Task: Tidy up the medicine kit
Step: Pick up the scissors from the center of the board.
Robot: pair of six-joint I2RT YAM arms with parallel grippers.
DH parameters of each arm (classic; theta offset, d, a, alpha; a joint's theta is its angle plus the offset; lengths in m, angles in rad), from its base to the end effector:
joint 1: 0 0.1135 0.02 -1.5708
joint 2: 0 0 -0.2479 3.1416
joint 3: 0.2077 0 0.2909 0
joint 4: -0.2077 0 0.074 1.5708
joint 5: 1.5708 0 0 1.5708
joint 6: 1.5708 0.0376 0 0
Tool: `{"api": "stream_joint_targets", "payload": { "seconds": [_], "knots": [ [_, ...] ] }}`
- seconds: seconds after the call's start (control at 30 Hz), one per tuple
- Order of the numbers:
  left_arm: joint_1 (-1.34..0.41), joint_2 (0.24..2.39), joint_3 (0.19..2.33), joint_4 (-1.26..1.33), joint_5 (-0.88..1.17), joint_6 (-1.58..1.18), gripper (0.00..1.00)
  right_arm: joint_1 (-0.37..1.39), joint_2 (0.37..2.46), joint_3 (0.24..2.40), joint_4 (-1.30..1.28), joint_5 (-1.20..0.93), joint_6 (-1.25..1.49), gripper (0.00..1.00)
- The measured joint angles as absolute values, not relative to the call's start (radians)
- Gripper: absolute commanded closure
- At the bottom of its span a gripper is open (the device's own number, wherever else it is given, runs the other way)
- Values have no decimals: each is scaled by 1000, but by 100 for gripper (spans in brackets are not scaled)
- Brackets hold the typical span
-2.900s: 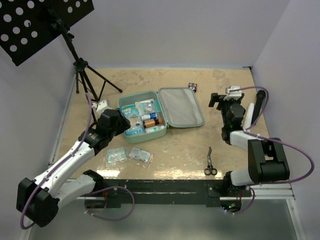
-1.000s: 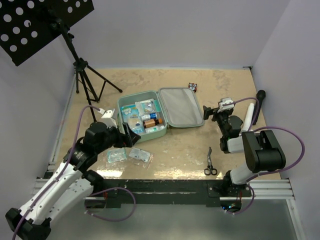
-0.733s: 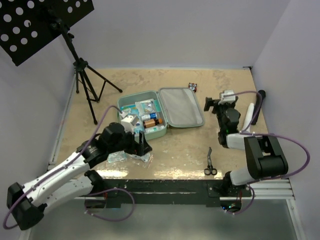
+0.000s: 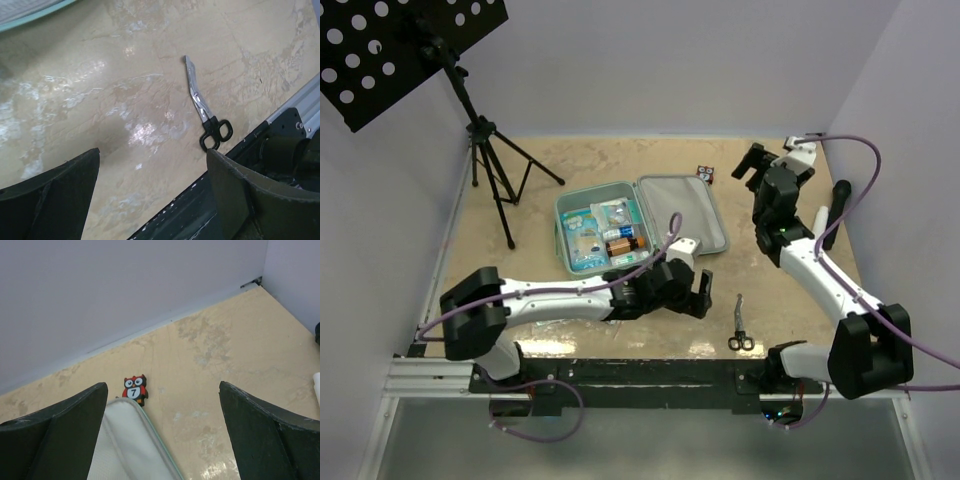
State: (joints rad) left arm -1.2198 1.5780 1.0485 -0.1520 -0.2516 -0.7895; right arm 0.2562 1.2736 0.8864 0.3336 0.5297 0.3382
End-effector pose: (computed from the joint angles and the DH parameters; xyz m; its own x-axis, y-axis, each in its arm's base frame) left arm 0.1406 -0.3569 0.1998 -0.7511 0.0512 -0.6583 0.4399 0.7824 -0.4410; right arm 0.3336 0.0678 0.2929 0.0405 0.3066 -0.9510 0.2713 0.9126 0.3058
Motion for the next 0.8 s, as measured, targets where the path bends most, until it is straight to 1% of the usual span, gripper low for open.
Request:
{"api": "stream_joint_targets", "payload": {
  "seconds": [0.2, 0.33, 0.63, 0.8],
  "knots": [
    [-1314, 1735, 1201, -207, -393, -881, 7, 256, 1273, 842, 292, 570, 377, 2],
    [-1357, 1861, 1352, -289, -461, -944, 6, 256, 1262, 827, 279, 594, 413, 2],
    [-1390, 2170, 1653, -518, -538, -1058, 6, 256, 1190, 822, 230, 669, 485, 2],
    [-1390, 2224, 1699, -580, -566, -1083, 6, 256, 1175, 806, 223, 690, 510, 2]
  ]
}}
